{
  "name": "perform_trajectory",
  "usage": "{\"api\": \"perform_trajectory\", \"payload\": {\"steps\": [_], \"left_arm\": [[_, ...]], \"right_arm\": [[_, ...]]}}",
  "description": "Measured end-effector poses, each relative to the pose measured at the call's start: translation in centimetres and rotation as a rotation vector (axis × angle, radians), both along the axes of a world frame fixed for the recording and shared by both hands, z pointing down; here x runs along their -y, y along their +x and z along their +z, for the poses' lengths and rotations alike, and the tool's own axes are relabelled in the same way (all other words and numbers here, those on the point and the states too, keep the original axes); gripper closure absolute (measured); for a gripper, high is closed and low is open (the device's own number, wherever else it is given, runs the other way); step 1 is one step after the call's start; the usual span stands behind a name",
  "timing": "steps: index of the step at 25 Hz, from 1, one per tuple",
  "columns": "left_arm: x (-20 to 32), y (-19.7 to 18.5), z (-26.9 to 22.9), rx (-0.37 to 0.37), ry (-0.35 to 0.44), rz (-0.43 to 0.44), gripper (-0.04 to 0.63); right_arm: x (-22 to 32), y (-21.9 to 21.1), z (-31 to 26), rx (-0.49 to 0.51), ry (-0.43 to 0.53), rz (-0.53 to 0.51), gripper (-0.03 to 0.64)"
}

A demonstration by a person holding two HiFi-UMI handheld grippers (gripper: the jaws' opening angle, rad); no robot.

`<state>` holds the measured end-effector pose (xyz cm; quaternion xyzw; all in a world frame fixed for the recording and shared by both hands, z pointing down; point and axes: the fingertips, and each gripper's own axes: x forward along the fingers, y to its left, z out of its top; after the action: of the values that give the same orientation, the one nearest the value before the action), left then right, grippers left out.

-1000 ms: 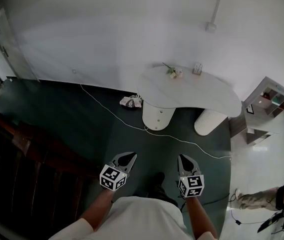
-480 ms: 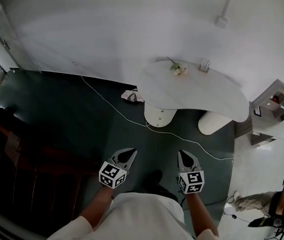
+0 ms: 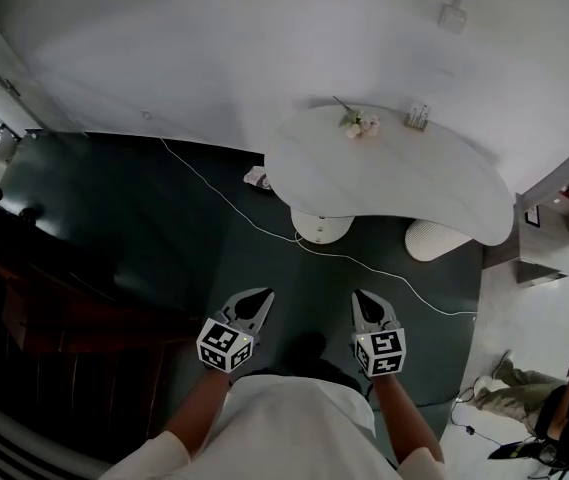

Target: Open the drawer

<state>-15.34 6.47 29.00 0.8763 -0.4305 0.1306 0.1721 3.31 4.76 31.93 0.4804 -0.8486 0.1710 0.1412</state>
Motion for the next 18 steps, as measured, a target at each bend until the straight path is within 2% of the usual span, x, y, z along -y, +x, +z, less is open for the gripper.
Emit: {"api": "perform_trajectory", "payload": {"steps": [10, 18], "left_arm": [[4.6, 4.5, 2.0, 0.005, -0.039, -0.007, 0.591], [6.3, 5.2, 3.2, 0.018, -0.080, -0.011, 0.591]], "right_arm": [[4.7, 3.5, 3.0, 0.017, -0.057, -0.020, 0.606], [6.3, 4.3, 4.5, 0.029, -0.089, -0.020, 0.606]]}}
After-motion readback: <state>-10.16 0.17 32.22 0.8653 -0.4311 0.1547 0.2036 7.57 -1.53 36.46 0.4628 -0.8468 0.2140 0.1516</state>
